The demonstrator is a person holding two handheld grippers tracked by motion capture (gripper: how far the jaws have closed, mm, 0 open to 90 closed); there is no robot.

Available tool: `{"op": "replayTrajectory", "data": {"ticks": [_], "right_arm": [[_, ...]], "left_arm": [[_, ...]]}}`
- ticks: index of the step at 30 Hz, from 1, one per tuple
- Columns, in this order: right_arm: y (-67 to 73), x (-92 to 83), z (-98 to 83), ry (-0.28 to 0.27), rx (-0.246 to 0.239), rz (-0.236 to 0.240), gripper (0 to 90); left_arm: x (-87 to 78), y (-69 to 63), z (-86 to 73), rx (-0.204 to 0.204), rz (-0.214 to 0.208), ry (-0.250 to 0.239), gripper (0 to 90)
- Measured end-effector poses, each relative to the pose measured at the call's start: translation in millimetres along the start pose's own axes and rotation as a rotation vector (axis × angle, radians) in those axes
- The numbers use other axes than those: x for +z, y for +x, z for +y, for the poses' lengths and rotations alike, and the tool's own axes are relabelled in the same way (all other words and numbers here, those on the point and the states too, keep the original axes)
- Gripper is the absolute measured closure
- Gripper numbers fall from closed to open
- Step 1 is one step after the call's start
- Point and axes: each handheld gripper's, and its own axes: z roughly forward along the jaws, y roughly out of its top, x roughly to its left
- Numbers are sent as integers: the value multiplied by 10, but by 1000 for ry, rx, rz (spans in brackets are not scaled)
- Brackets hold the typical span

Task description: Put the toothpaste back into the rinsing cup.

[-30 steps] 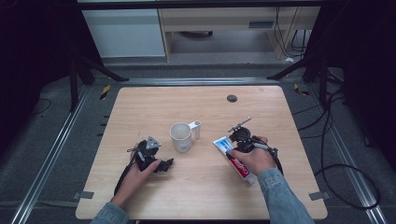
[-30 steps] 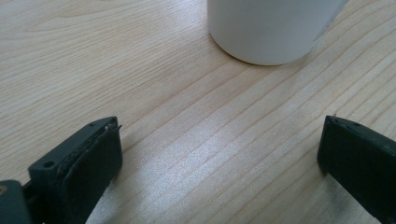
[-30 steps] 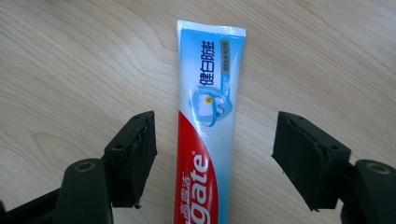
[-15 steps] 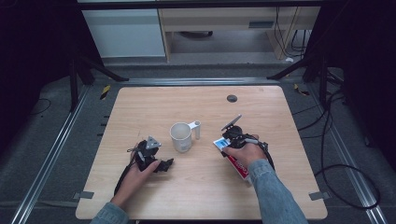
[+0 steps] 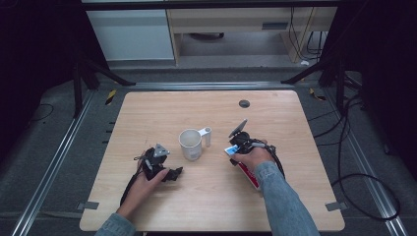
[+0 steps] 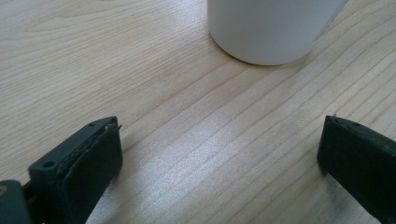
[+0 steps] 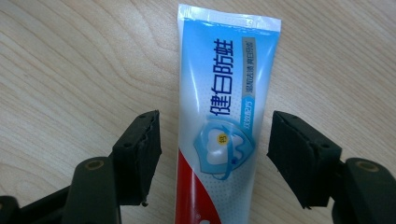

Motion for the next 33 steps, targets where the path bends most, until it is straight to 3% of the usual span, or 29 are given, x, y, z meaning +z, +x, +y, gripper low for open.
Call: {"op": "replayTrajectory", "data": {"ticks": [12, 13, 14, 16, 21, 22, 24, 26, 29, 30, 31, 33], "right_arm": [[-48, 84, 33, 49, 12, 11, 394], [-51, 90, 36, 50, 4, 7, 397], [-81, 102, 32, 49, -34, 10, 400], [-57, 103, 48, 71, 10, 10, 406], [-79, 128, 53, 87, 14, 14, 406], [-93, 145, 52, 83, -9, 12, 413], [-76, 136, 66, 93, 15, 17, 419], [-76, 150, 74, 92, -7, 14, 432], [-62, 154, 85, 104, 6, 15, 435], [-91, 168, 78, 94, -33, 14, 436], [-67, 159, 90, 107, 9, 15, 437], [-69, 158, 90, 107, 7, 16, 442]], "left_arm": [[0, 0, 0, 0, 0, 0, 0], [0, 0, 0, 1, 0, 0, 0], [0, 0, 0, 1, 0, 0, 0], [0, 0, 0, 0, 0, 0, 0], [0, 0, 0, 0, 0, 0, 0], [0, 0, 0, 0, 0, 0, 0], [0, 1, 0, 1, 0, 0, 0], [0, 0, 0, 0, 0, 0, 0], [0, 0, 0, 0, 0, 0, 0], [0, 1, 0, 1, 0, 0, 0], [0, 1, 0, 1, 0, 0, 0], [0, 1, 0, 1, 0, 0, 0]]}}
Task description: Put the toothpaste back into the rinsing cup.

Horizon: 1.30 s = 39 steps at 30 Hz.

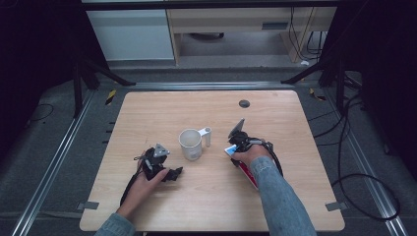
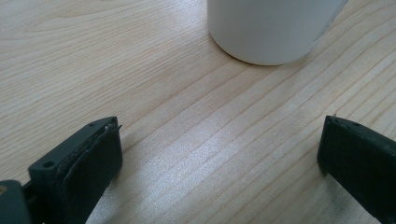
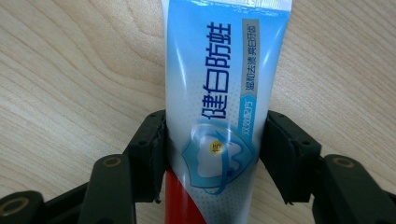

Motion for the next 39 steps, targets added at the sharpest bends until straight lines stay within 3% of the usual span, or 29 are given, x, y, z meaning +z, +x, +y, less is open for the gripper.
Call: {"op": "replayTrajectory", "data": {"ticks": [1, 4, 5, 10, 13, 14, 16, 17, 18, 30, 31, 32, 33, 39], "right_arm": [[-13, 7, -8, -7, -26, -4, 452], [-20, 3, -12, -6, -41, -2, 475], [6, -9, -4, 6, -3, 2, 486], [-16, -21, -32, -18, -72, 12, 567], [0, -53, -35, -11, -50, 37, 617], [-21, -52, -46, -21, -83, 35, 641], [-38, -77, -56, -27, -86, 42, 682], [-12, -105, -49, -12, -38, 56, 695], [-25, -106, -57, -19, -55, 54, 705], [-24, -212, -50, -11, -69, 41, 732], [-45, -215, -56, -23, -101, 29, 733], [-45, -215, -56, -23, -101, 29, 733], [-30, -238, -52, -14, -70, 38, 733], [-55, -361, -56, -6, -89, 9, 736]], "left_arm": [[0, 0, 0, 0, 0, 0, 0], [0, 0, 0, 0, 0, 0, 0], [0, 0, 0, 0, 0, 0, 0], [1, 1, 1, 1, 0, 0, 0], [0, 0, 1, 1, 1, 2, 0], [0, 0, 2, 1, 1, 2, 0], [0, 0, 1, 1, 1, 1, 0], [1, 1, 1, 0, 0, 0, 0], [1, 0, 1, 0, 0, 0, 0], [0, 0, 1, 0, 1, 1, 0], [0, 0, 2, 0, 1, 2, 0], [0, 0, 2, 0, 1, 2, 0], [0, 0, 2, 1, 1, 2, 0], [0, 2, 2, 3, 1, 2, 0]]}}
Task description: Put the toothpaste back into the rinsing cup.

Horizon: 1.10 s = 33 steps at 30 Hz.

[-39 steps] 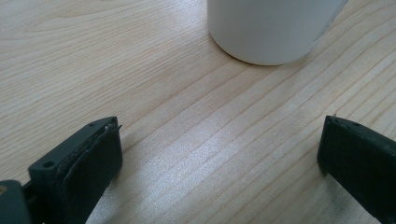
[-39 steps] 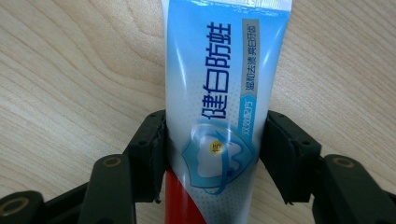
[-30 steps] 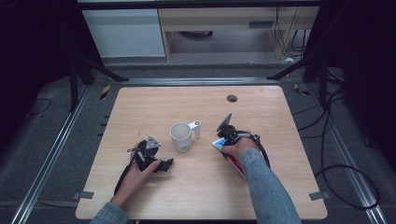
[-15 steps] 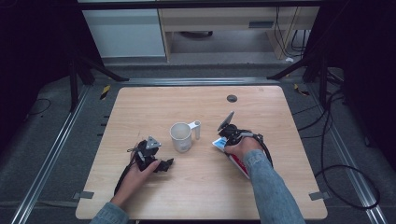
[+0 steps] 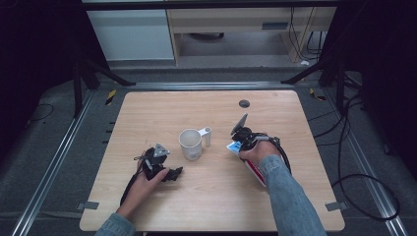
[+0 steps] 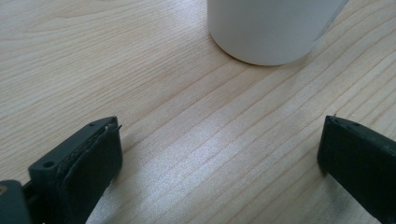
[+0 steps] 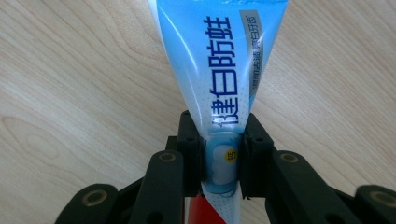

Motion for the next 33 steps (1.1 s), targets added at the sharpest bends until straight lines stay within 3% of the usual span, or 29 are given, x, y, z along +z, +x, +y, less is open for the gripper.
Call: {"op": "replayTrajectory", "data": {"ticks": [9, 18, 27, 33], "right_arm": [[-28, -218, -1, -29, 5, -22, 736], [-99, -368, -61, -117, 29, -15, 736], [-150, -653, -136, -195, 34, -35, 735], [-165, -799, -184, -290, 48, -52, 734]], "left_arm": [[0, 0, 0, 0, 0, 0, 0], [1, 0, 0, -1, -1, -2, 0], [1, 0, 1, 0, 0, 0, 0], [4, -1, 4, -2, 2, 0, 0]]}}
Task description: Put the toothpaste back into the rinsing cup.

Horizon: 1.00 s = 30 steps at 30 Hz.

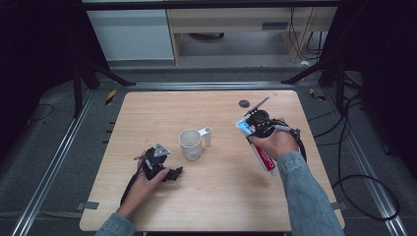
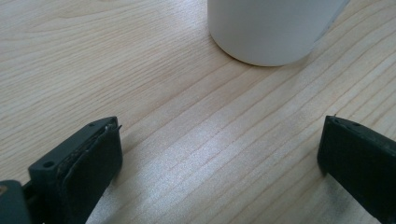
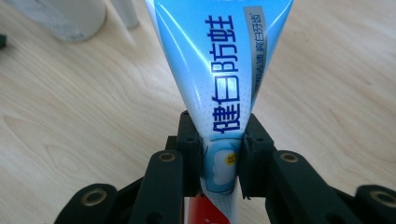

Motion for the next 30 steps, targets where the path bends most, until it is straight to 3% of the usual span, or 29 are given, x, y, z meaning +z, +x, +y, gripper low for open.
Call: {"op": "replayTrajectory", "data": {"ticks": [1, 3, 7, 17, 25, 30], "right_arm": [[-14, -35, -11, -46, 8, 1, 734], [-13, -44, -14, -57, 16, 0, 734], [-16, -68, -30, -134, 24, 0, 733], [-15, -73, -19, -211, 47, -6, 733], [-2, -46, -12, -319, 75, -7, 733], [6, -35, -13, -346, 88, -9, 732]], "left_arm": [[1, 0, 1, 0, 1, 0, 0], [1, 0, 1, 0, 1, 0, 0], [2, -1, 2, -1, 2, 0, 0], [9, -2, 6, -4, 1, -2, 0], [10, -3, 9, -4, 4, 0, 0], [14, -6, 11, -9, 2, -2, 0]]}}
